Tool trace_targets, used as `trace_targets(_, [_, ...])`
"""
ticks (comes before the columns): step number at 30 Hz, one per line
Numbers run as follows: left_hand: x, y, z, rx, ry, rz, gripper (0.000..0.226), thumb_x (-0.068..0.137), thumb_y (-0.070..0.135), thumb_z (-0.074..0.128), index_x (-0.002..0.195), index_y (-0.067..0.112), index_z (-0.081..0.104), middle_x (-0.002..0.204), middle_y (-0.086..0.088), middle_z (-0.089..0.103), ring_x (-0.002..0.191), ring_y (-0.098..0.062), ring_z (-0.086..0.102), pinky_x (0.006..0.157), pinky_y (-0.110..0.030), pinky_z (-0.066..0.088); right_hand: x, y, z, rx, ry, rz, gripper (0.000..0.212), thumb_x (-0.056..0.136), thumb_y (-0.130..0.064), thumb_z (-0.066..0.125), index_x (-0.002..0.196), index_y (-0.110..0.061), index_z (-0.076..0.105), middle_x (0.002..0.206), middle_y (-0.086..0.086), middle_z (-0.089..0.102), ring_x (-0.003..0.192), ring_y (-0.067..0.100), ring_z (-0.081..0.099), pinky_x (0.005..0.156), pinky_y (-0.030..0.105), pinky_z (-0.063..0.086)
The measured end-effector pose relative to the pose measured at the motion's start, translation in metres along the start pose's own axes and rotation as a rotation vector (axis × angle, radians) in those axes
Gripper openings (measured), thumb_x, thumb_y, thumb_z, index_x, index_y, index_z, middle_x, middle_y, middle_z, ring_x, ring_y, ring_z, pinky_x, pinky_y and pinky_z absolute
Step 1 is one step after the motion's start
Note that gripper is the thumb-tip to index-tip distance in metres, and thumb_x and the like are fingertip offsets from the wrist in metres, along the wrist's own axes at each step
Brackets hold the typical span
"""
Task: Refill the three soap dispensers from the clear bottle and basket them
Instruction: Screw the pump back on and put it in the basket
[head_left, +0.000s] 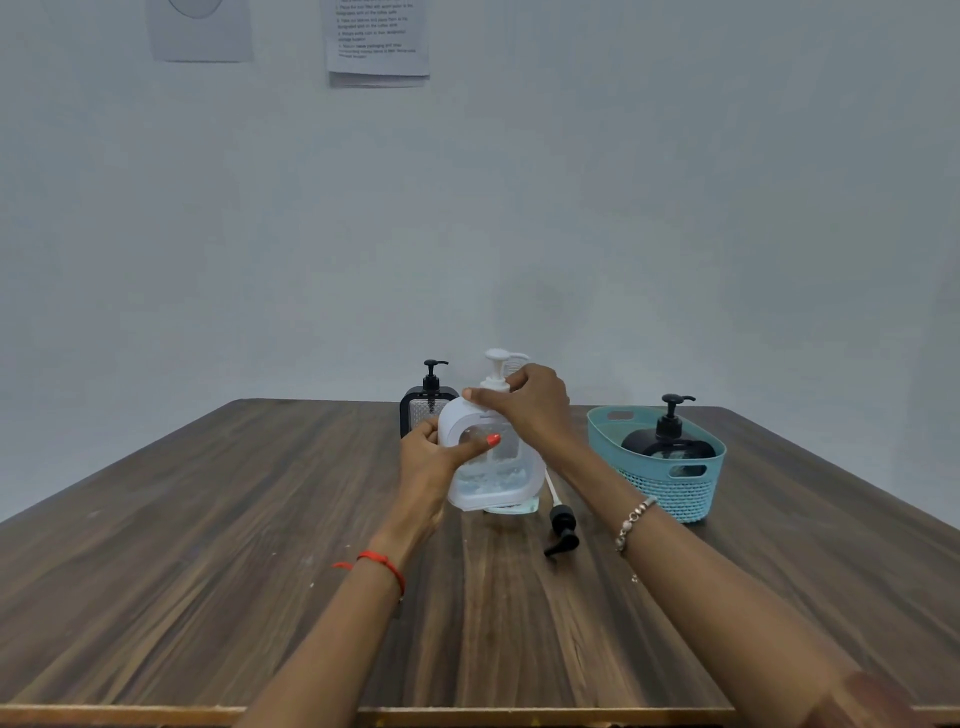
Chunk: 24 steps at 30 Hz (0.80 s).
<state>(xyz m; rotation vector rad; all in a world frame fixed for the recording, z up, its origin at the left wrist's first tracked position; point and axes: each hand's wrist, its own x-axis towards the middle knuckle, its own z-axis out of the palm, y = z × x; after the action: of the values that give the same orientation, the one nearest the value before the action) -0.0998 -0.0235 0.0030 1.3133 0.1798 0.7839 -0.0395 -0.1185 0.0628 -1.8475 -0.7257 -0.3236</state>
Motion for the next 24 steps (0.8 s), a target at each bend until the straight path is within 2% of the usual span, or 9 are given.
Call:
trace_targets(2, [-0.001,0.000,-0.001,-0.016,-0.010,-0.001,0.033,0.064,0.001,0.080,0.088,0.013,0.060,0.083,-0.004,0.068,0.063,-0.010,0.068,0.051,-0.020,0.054,0.003,0.000,-0.004,0.022,-0.062,0.015,0.037,0.066,-0.036,0.081,0.061,-0.017,0.050,0.061,-0.009,0.047,0.060,0.007,0.045,0.069,0.031,0.037])
trace_targets(5, [0.001,0.000,-0.005,0.004,-0.011,-0.004,0.033,0.064,0.005,0.081,0.089,0.015,0.061,0.088,-0.006,0.068,0.074,-0.019,0.068,0.056,-0.025,0.056,0.007,0.002,-0.014,0.101,-0.238,-0.002,0.024,0.071,-0.028,0.078,0.083,-0.010,0.066,0.071,-0.006,0.059,0.067,0.008,0.054,0.062,0.022,0.039])
trace_targets(9, [0.002,0.003,-0.005,0.024,-0.006,-0.021,0.037,0.063,0.006,0.082,0.091,0.013,0.060,0.090,-0.007,0.068,0.078,-0.022,0.067,0.059,-0.028,0.056,0.009,0.006,-0.021,0.178,-0.251,0.034,0.039,0.070,-0.021,0.079,0.104,-0.005,0.070,0.095,0.003,0.068,0.082,0.014,0.062,0.069,0.021,0.045])
trace_targets(13, [-0.003,0.004,-0.002,-0.010,-0.015,-0.002,0.037,0.065,0.002,0.080,0.095,0.009,0.060,0.087,-0.006,0.068,0.074,-0.018,0.067,0.052,-0.021,0.055,0.004,0.004,-0.021,0.239,-0.181,0.058,0.037,0.067,-0.018,0.081,0.100,-0.006,0.071,0.088,-0.001,0.067,0.073,0.007,0.062,0.067,0.019,0.047])
trace_targets(15, [-0.004,0.002,-0.002,-0.007,-0.009,0.009,0.037,0.065,0.002,0.080,0.095,0.009,0.060,0.088,-0.007,0.068,0.074,-0.018,0.067,0.053,-0.021,0.055,0.001,0.004,-0.020,0.255,-0.146,0.065,0.037,0.066,-0.016,0.082,0.099,-0.006,0.071,0.087,0.000,0.067,0.073,0.008,0.062,0.071,0.022,0.048])
trace_targets(19, [-0.004,-0.002,0.002,-0.008,0.006,0.009,0.035,0.063,0.002,0.081,0.091,0.012,0.061,0.090,-0.009,0.068,0.075,-0.019,0.068,0.055,-0.023,0.056,-0.005,0.006,-0.016,0.225,-0.056,0.086,0.038,0.066,-0.019,0.082,0.101,-0.007,0.071,0.100,0.007,0.071,0.086,0.018,0.064,0.079,0.029,0.047])
trace_targets(22, [-0.005,-0.005,0.006,-0.045,0.016,-0.001,0.033,0.062,-0.002,0.080,0.087,0.010,0.062,0.084,-0.007,0.069,0.063,-0.013,0.068,0.052,-0.022,0.055,-0.006,0.011,-0.007,0.131,0.030,0.079,0.036,0.062,-0.034,0.082,0.094,-0.018,0.073,0.104,0.006,0.069,0.102,0.024,0.060,0.090,0.038,0.045])
trace_targets(24, [-0.006,-0.006,0.008,-0.073,0.006,-0.008,0.034,0.061,-0.003,0.080,0.090,0.005,0.063,0.083,-0.009,0.069,0.060,-0.012,0.069,0.051,-0.023,0.054,-0.008,0.013,-0.003,0.087,0.071,0.089,0.037,0.061,-0.041,0.081,0.092,-0.022,0.072,0.107,0.005,0.063,0.108,0.026,0.053,0.091,0.037,0.043])
